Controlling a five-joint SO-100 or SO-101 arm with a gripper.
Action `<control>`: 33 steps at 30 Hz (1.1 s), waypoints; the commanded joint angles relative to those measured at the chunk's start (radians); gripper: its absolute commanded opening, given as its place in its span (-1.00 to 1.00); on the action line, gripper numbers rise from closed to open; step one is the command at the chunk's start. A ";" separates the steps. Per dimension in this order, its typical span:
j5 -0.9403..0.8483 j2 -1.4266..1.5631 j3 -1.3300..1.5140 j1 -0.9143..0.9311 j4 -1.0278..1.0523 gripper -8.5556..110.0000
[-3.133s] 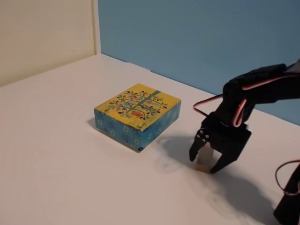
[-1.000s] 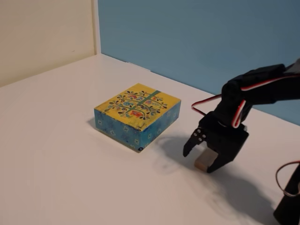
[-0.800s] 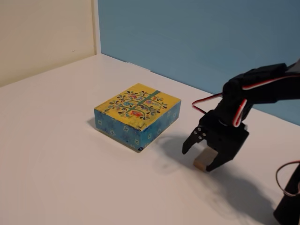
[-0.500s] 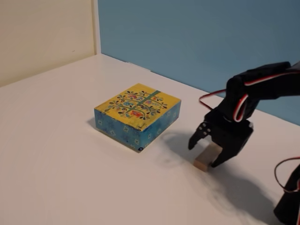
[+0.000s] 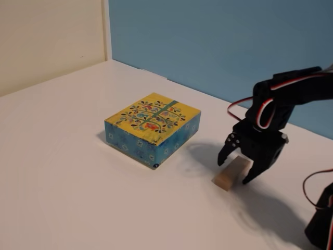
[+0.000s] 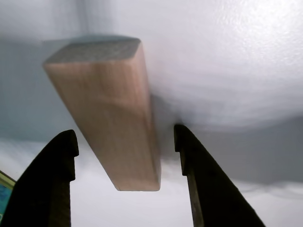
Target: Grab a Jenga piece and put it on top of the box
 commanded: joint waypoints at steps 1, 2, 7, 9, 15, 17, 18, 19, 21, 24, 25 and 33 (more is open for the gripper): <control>-0.017 -0.009 -0.020 0.021 0.008 -0.46; -0.020 -0.015 -0.023 0.028 0.009 -0.46; -0.029 -0.032 -0.035 0.052 0.014 -0.47; -0.029 -0.035 -0.037 0.052 0.014 -0.48; -0.031 -0.038 -0.038 0.051 0.015 -0.63; -0.031 -0.040 -0.038 0.049 0.015 -0.65; -0.031 -0.040 -0.038 0.049 0.015 -0.67; -0.029 -0.040 -0.038 0.049 0.015 -0.69; -0.029 -0.040 -0.038 0.048 0.015 -0.71; -0.026 -0.040 -0.040 0.044 0.018 -0.76; -0.025 -0.040 -0.040 0.043 0.018 -0.79; -0.023 -0.025 -0.048 0.014 0.040 -0.86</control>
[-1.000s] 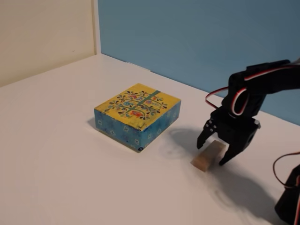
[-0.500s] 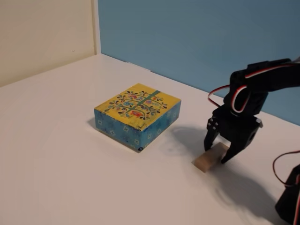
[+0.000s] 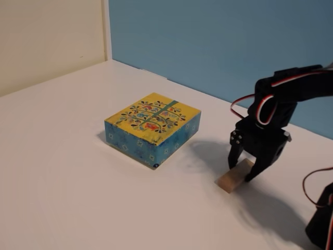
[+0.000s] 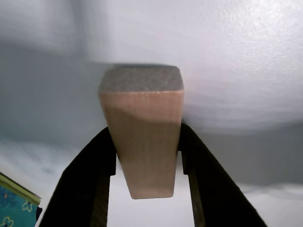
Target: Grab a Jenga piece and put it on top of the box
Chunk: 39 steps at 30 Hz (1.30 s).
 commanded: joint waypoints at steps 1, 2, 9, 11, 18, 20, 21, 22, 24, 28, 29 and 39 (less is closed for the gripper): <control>0.000 0.018 -0.023 -0.029 0.037 -0.86; 0.002 0.031 -0.041 -0.043 0.064 -0.86; 0.023 0.112 -0.225 -0.150 0.258 -0.86; 0.032 0.117 -0.275 -0.175 0.290 -0.86; 0.058 0.089 -0.423 -0.236 0.354 -0.86; 0.066 0.078 -0.462 -0.247 0.362 -0.86; 0.067 0.072 -0.480 -0.250 0.364 -0.86; 0.072 0.063 -0.497 -0.252 0.364 -0.86; 0.078 0.044 -0.535 -0.256 0.364 -0.86; 0.094 0.020 -0.624 -0.261 0.367 -0.86; 0.095 0.014 -0.650 -0.264 0.370 -0.86; 0.123 -0.084 -0.881 -0.288 0.413 -0.86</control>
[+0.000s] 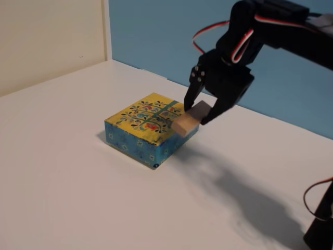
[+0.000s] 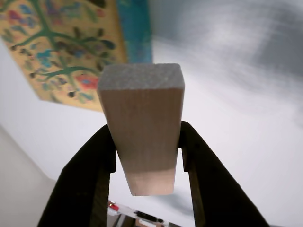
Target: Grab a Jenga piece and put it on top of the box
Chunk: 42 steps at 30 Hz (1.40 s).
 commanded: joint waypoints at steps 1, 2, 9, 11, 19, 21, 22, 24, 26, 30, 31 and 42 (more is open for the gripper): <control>0.014 -0.009 -0.094 -0.017 0.006 -0.86; 0.017 -0.018 -0.118 -0.020 0.008 -0.86; 0.025 -0.091 -0.236 -0.035 0.017 -0.86; 0.026 -0.115 -0.255 -0.037 0.012 -0.86; 0.026 -0.213 -0.296 -0.034 -0.002 -0.86; 0.026 -0.233 -0.302 -0.037 -0.003 -0.86; 0.026 -0.241 -0.302 -0.040 -0.005 -0.86; 0.026 -0.258 -0.307 -0.048 -0.009 -0.86; 0.026 -0.273 -0.316 -0.055 -0.012 -0.86; 0.028 -0.302 -0.341 -0.064 -0.012 -0.86; 0.028 -0.310 -0.348 -0.066 -0.014 -0.86; 0.029 -0.373 -0.449 -0.071 -0.011 -0.86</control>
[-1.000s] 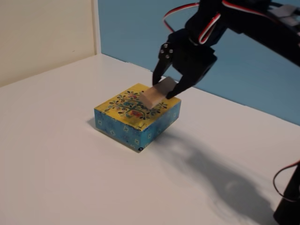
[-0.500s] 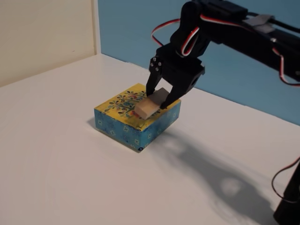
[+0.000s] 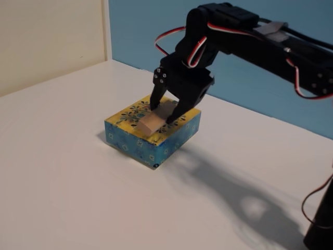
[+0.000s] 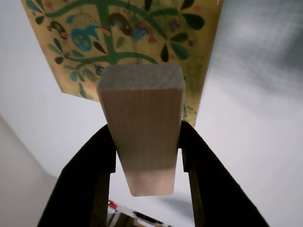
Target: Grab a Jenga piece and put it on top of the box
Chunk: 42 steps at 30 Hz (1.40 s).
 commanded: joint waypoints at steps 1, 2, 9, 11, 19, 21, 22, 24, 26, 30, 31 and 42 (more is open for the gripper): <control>0.008 0.000 -0.060 0.003 -0.006 -0.86; 0.009 -0.003 -0.067 0.003 -0.006 -0.86; 0.011 -0.018 -0.115 0.012 -0.005 -0.85; 0.009 -0.018 -0.117 0.017 -0.003 -0.85; -0.008 -0.052 -0.114 0.034 0.012 -0.85; -0.008 -0.061 -0.112 0.037 0.015 -0.84; -0.008 -0.064 -0.110 0.038 0.015 -0.83; -0.014 -0.066 -0.112 0.038 0.015 -0.79; -0.023 -0.066 -0.115 0.037 0.017 -0.74; -0.025 -0.064 -0.117 0.034 0.020 -0.65; -0.025 -0.063 -0.117 0.034 0.020 -0.62; -0.031 -0.041 -0.118 0.034 0.031 -0.51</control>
